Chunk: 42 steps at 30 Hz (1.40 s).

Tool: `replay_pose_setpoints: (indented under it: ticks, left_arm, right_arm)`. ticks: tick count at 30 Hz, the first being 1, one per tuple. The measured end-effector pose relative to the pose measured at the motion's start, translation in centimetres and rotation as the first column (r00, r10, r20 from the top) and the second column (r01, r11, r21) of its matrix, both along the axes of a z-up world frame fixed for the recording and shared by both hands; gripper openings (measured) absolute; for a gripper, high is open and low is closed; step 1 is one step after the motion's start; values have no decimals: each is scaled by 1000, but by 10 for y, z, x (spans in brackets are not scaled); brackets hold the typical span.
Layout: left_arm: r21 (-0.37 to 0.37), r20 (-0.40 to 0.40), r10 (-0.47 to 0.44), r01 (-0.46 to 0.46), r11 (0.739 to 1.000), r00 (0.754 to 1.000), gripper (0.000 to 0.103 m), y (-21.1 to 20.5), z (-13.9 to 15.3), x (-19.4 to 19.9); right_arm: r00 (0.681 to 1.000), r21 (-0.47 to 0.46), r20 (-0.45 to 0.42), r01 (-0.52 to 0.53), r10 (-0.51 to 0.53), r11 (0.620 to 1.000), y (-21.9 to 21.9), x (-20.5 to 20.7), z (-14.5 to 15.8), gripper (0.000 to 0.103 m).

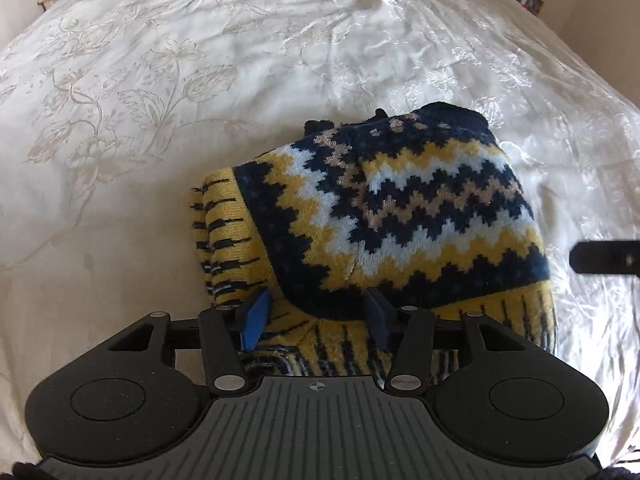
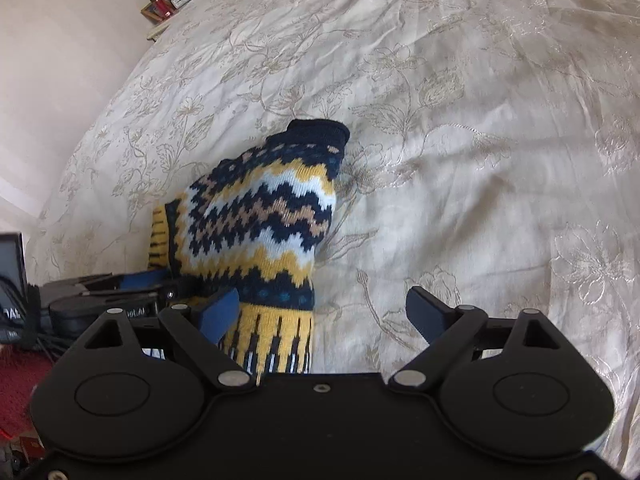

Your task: Fold small clothes

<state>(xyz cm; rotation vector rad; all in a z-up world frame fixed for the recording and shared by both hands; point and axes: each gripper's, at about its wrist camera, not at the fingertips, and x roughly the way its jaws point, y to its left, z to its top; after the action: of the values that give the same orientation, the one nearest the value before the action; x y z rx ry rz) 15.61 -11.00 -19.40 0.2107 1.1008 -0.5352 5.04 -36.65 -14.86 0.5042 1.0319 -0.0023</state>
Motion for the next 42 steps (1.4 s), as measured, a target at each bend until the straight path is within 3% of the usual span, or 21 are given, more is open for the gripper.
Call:
replay_pose_setpoints:
  ticks: [5, 10, 14, 17, 20, 26, 30, 32, 36, 40, 42]
  left_arm:
    - [-36, -37, 4, -6, 999, 999, 50, 13, -1, 5]
    - [-47, -49, -16, 14, 999, 999, 51, 13, 0, 8]
    - [-59, -57, -34, 30, 998, 998, 51, 15, -2, 10]
    - [-72, -63, -38, 34, 997, 997, 51, 17, -3, 12]
    - [-81, -68, -43, 37, 996, 997, 50, 18, -2, 12]
    - [-95, -63, -43, 37, 995, 997, 50, 23, -2, 10]
    - [-97, -55, -50, 44, 994, 997, 50, 23, -3, 9]
    - [-90, -42, -61, 57, 994, 997, 50, 22, -3, 7]
    - [-78, -14, -72, 71, 994, 997, 51, 20, -5, 5]
    - [-67, 0, -85, 85, 994, 996, 53, 18, -1, 3]
    - [-65, -2, -94, 94, 994, 996, 61, 17, 3, 1]
  right_arm:
    - [999, -39, -16, 46, -46, 998, 1, 32, -9, 95]
    - [980, -105, -130, 135, -149, 985, -1, 73, -42, 97]
    - [971, -197, -206, 81, -122, 977, 12, 99, -65, 102]
    - [968, -212, -224, 69, -117, 975, 16, 109, -67, 102]
    - [978, -233, -183, 50, -95, 971, 16, 102, -55, 102]
    - [995, -277, -60, 58, -78, 959, 31, 45, -14, 102]
    - [990, -292, -96, 71, -103, 954, 46, 21, -23, 102]
    - [980, -274, -143, 92, -135, 957, 49, 22, -37, 102]
    - [977, -300, -151, 97, -148, 949, 56, 29, -51, 102]
    - [984, -332, -129, 73, -122, 940, 60, 27, -41, 102]
    - [987, -353, -114, 70, -117, 933, 64, 21, -32, 102]
